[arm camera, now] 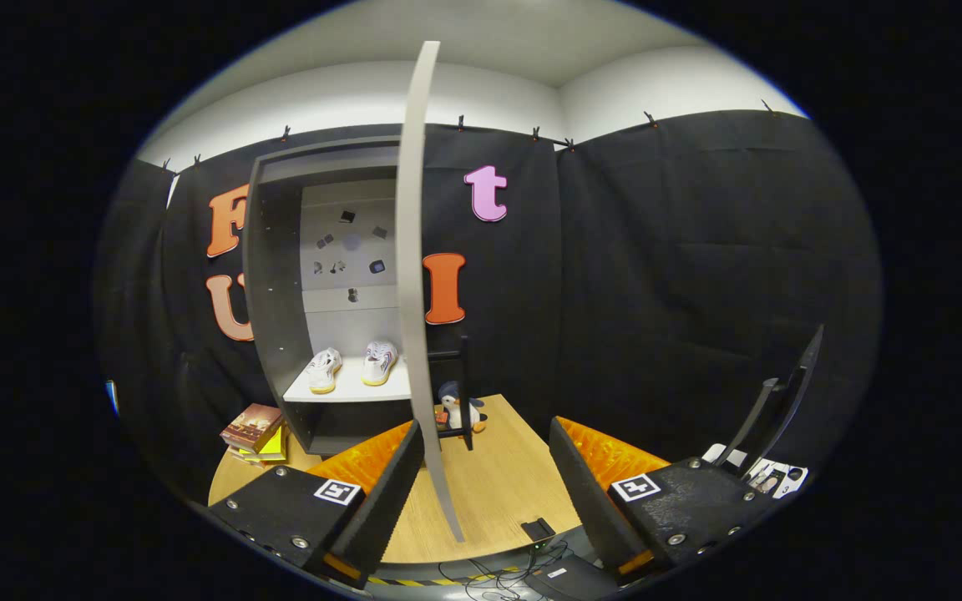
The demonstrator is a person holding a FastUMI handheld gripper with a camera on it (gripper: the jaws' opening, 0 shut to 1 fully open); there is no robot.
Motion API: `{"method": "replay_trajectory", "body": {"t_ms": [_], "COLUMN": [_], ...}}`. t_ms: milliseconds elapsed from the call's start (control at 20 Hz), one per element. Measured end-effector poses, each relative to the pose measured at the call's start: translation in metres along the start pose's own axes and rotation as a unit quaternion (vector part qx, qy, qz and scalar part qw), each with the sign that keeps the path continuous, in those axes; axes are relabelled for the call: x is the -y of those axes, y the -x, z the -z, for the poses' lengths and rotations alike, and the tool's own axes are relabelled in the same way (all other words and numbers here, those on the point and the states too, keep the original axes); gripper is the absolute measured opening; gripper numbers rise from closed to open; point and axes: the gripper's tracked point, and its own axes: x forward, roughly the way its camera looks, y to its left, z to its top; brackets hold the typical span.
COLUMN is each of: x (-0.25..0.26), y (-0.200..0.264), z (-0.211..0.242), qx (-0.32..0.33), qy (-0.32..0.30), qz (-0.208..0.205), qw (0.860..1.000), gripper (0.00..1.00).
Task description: Open the shoe cabinet door, grab the shoes and put them into the shoe cabinet, then close the shoe cabinet door.
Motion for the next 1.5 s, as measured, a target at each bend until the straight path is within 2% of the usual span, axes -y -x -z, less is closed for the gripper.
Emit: {"method": "replay_trajectory", "body": {"t_ms": [300,400,700,900,1500], "x": [-0.007,-0.003,-0.016,-0.032,-0.118], "y": [-0.045,-0.052,-0.049,-0.041,-0.025], "z": [0.025,0.027,0.028,0.029,0.03], "qx": [-0.025,-0.026,-0.026,-0.024,-0.034], "qy": [-0.009,-0.001,-0.018,-0.004,0.004], "qz": [-0.03,-0.02,-0.024,-0.016,-0.033], "qw": [0.999,0.999,0.999,1.0,0.999], "gripper": [0.94,0.93,0.9,0.9,0.9]}}
